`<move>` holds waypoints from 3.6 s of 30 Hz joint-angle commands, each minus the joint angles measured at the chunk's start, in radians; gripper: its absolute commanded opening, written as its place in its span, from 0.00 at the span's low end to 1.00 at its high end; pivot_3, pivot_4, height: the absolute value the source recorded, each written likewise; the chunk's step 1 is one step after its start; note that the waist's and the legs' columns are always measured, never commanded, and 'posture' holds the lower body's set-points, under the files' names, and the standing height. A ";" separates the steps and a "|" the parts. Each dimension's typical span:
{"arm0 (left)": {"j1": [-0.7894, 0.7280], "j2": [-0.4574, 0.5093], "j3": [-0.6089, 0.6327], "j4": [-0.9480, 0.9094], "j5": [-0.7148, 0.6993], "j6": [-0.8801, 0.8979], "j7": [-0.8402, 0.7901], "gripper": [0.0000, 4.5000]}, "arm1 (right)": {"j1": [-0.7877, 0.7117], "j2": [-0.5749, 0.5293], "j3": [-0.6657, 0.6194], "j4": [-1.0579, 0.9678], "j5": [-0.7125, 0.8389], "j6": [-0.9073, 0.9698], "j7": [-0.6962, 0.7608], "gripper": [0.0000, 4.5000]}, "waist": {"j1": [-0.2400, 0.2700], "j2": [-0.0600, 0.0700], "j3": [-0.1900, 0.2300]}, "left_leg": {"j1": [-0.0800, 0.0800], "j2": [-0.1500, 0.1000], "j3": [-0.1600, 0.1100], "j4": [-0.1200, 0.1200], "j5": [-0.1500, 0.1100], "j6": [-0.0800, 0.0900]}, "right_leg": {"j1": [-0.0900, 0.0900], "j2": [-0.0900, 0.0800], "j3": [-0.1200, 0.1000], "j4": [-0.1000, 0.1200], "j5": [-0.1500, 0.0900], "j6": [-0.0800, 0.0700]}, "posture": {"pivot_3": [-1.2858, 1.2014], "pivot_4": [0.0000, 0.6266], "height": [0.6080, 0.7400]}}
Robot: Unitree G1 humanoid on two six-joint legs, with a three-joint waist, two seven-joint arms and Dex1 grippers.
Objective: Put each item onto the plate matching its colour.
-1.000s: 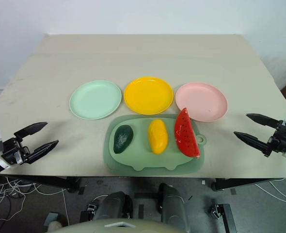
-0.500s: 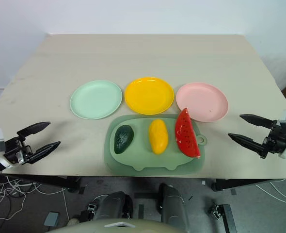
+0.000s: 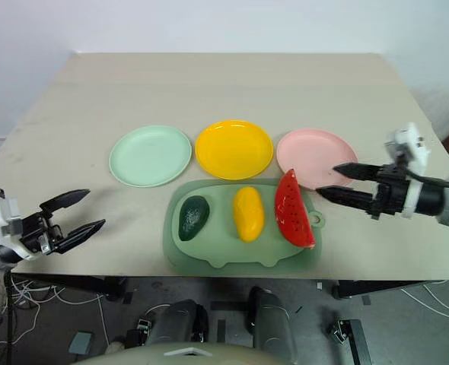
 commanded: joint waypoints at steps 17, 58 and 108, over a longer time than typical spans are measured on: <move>0.028 -0.047 -0.022 -0.102 -0.003 -0.011 0.101 0.99 | -0.158 0.249 0.238 -0.107 -0.072 0.346 -0.449 1.00 | -0.002 0.000 0.000 | 0.000 0.000 0.000 0.000 0.000 0.000 | 0.000 0.000 0.000 0.000 0.001 0.002 | 0.52 0.24 0.95; -0.015 -0.089 -0.074 -0.070 0.021 -0.042 0.125 1.00 | -0.649 0.346 0.352 0.803 -0.515 -0.107 -0.308 0.76 | -0.017 -0.004 -0.002 | -0.002 -0.001 0.003 -0.001 0.000 0.001 | -0.002 0.001 0.000 0.000 0.001 0.002 | 0.52 0.24 0.95; -0.032 -0.069 -0.102 -0.048 0.013 -0.052 0.033 1.00 | -0.327 0.576 0.256 -0.054 0.448 0.538 -1.123 0.99 | -0.025 0.001 0.000 | -0.002 0.000 0.000 -0.001 -0.001 0.001 | -0.002 0.000 -0.001 0.001 0.002 0.002 | 0.52 0.24 0.95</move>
